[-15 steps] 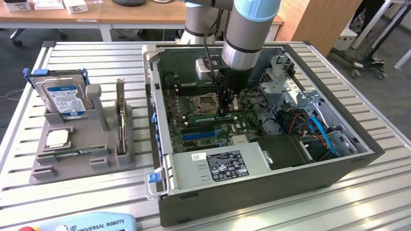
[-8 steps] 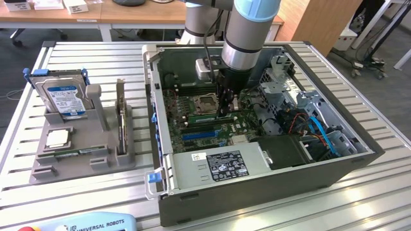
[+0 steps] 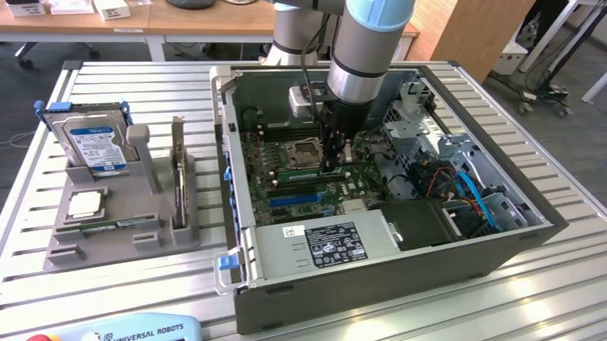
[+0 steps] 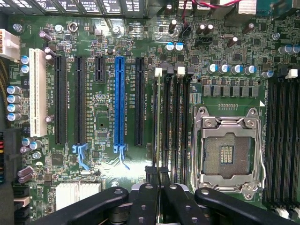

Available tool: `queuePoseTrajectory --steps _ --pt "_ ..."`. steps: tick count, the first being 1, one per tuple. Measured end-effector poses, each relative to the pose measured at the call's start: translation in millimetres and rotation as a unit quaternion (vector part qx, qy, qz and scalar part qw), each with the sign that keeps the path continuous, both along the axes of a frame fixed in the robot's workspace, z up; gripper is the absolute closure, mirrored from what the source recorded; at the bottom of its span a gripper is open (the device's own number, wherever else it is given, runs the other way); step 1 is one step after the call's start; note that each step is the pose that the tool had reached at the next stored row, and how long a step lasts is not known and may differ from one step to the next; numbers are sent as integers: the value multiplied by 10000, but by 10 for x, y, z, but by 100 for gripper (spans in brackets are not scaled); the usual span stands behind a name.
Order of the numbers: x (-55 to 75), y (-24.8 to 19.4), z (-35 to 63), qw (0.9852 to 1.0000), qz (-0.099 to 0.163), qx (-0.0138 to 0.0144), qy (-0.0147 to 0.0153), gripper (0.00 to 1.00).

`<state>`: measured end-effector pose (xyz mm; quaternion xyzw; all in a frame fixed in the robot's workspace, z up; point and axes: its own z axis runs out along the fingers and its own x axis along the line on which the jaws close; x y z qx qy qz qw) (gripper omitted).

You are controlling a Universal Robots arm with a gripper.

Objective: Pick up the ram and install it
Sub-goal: 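Insert the ram into the slot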

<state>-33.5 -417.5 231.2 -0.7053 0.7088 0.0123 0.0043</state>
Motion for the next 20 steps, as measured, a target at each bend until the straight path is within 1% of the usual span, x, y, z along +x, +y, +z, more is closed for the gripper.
queuePoseTrajectory --steps 5,9,13,20 --pt "14 0 0 10000 0 0 8 89" --pt "15 0 0 10000 -1 0 8 89" --pt "26 0 5 10000 0 1 32 89" --pt "30 0 6 10000 0 0 36 89"
